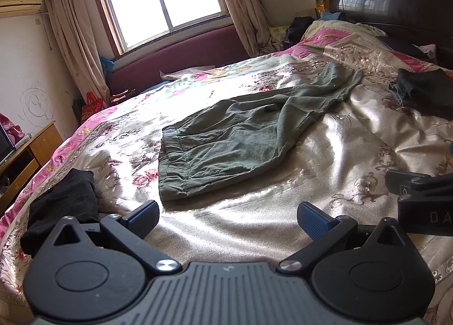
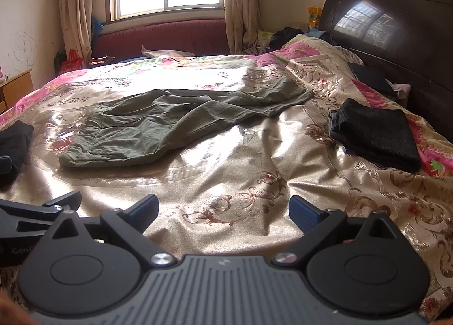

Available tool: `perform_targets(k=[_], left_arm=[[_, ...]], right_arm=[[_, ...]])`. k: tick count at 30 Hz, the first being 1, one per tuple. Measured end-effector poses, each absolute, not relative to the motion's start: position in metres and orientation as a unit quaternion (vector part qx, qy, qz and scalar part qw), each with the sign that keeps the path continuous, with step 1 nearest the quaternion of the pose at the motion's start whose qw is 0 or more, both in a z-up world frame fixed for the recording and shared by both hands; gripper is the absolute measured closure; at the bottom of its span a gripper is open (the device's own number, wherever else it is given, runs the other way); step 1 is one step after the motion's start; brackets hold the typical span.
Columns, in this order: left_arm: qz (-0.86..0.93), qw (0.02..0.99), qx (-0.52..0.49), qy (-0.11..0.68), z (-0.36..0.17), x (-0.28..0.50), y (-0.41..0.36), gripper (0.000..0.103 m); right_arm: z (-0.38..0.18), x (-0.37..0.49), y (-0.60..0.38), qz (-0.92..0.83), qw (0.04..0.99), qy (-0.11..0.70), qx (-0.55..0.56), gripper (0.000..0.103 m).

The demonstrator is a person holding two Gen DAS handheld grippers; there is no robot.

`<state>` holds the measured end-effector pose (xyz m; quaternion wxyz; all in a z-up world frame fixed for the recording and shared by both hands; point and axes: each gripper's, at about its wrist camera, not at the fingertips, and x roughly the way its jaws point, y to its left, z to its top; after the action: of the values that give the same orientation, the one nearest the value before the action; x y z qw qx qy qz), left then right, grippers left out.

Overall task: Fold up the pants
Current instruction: 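Grasp the waistband of the green pants with the left gripper while the right gripper grasps the other waistband corner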

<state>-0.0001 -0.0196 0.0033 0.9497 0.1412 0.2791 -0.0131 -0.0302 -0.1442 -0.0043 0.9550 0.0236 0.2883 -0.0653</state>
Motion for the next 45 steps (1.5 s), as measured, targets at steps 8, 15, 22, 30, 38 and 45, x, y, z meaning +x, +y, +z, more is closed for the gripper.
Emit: perform_targets(k=[8, 15, 22, 30, 38, 45], left_arm=[[-0.023, 0.946, 0.135, 0.295, -0.011, 0.028, -0.011, 0.0], [-0.006, 0.941, 0.168, 0.292, -0.024, 0.076, 0.017, 0.0], [-0.032, 0.925, 0.21, 0.314, -0.055, 0.131, 0.042, 0.0], [-0.092, 0.912, 0.233, 0.325, -0.074, 0.161, 0.065, 0.021], [-0.119, 0.9, 0.247, 0.34, -0.073, 0.183, 0.082, 0.059], [-0.12, 0.911, 0.236, 0.318, -0.078, 0.176, 0.077, 0.062]], right_arm=[[-0.011, 0.004, -0.141, -0.048, 0.95, 0.308, 0.01, 0.005], [-0.015, 0.057, -0.134, -0.02, 0.948, 0.314, -0.04, 0.005], [-0.027, 0.108, -0.119, 0.005, 0.943, 0.321, -0.089, 0.005], [-0.045, 0.15, -0.096, 0.063, 0.932, 0.325, -0.149, 0.006], [-0.059, 0.176, -0.088, 0.108, 0.914, 0.32, -0.226, 0.018], [-0.069, 0.188, -0.087, 0.126, 0.894, 0.312, -0.296, 0.029]])
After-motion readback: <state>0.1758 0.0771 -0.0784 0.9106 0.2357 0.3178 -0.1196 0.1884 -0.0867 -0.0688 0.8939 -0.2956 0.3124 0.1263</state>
